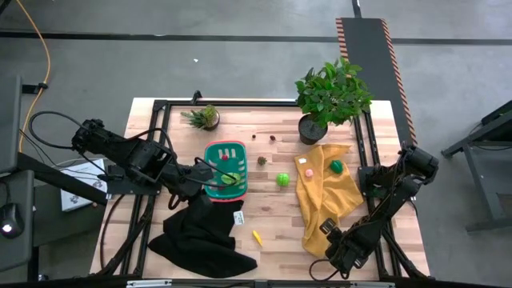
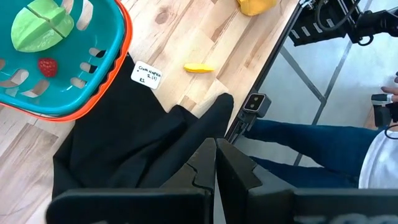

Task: Pick and placing Produce into tupperware
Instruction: Put the black cherry in the green basket

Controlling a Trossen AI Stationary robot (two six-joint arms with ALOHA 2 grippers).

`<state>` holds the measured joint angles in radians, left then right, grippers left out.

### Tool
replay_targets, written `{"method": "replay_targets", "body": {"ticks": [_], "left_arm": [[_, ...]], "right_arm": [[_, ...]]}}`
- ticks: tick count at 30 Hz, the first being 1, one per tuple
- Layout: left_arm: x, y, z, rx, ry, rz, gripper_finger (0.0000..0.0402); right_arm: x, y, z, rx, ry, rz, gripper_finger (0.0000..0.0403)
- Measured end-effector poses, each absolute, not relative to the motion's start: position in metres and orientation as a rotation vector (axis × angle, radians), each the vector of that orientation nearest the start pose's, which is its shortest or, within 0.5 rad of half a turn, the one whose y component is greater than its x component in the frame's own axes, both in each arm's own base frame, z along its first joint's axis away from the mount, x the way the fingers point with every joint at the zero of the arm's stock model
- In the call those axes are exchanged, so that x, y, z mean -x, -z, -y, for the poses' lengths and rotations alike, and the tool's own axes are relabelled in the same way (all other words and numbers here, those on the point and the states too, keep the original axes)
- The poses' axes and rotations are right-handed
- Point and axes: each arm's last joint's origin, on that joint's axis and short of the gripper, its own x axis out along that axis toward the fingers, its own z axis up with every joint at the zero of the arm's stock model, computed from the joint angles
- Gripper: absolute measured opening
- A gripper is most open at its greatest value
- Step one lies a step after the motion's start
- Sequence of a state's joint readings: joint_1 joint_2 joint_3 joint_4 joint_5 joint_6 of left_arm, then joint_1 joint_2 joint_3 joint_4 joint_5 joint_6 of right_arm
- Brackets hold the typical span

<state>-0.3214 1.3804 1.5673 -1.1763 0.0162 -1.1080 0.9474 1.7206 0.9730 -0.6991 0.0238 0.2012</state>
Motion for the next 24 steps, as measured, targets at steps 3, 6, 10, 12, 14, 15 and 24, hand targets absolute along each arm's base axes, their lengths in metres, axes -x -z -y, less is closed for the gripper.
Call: {"method": "replay_targets", "body": {"ticks": [3, 6, 10, 12, 14, 15, 24], "left_arm": [[-0.240, -0.386, 0.080, 0.855, -0.262, -1.032, 0.0003], [-0.240, -0.386, 0.080, 0.855, -0.262, -1.032, 0.0003], [-0.240, -0.386, 0.080, 0.855, -0.262, -1.032, 0.0003], [-0.240, -0.386, 0.080, 0.855, -0.262, -1.032, 0.0003], [-0.240, -0.386, 0.080, 0.855, -0.262, -1.032, 0.0003], [-0.240, -0.386, 0.080, 0.855, -0.262, -1.032, 0.0003], [-0.240, -0.386, 0.080, 0.853, -0.258, -1.034, 0.0003]], "right_arm": [[-0.171, -0.146, -0.237, 0.535, -0.610, -1.373, 0.0120], [-0.171, -0.146, -0.237, 0.535, -0.610, -1.373, 0.0114], [-0.171, -0.146, -0.237, 0.528, -0.604, -1.375, 0.0112], [-0.171, -0.146, -0.237, 0.518, -0.596, -1.377, 0.0112], [-0.171, -0.146, -0.237, 0.505, -0.584, -1.381, 0.0112], [-0.171, -0.146, -0.237, 0.492, -0.578, -1.386, 0.0112], [-0.175, -0.158, -0.246, 0.397, -0.613, -1.393, 0.0112]]}}
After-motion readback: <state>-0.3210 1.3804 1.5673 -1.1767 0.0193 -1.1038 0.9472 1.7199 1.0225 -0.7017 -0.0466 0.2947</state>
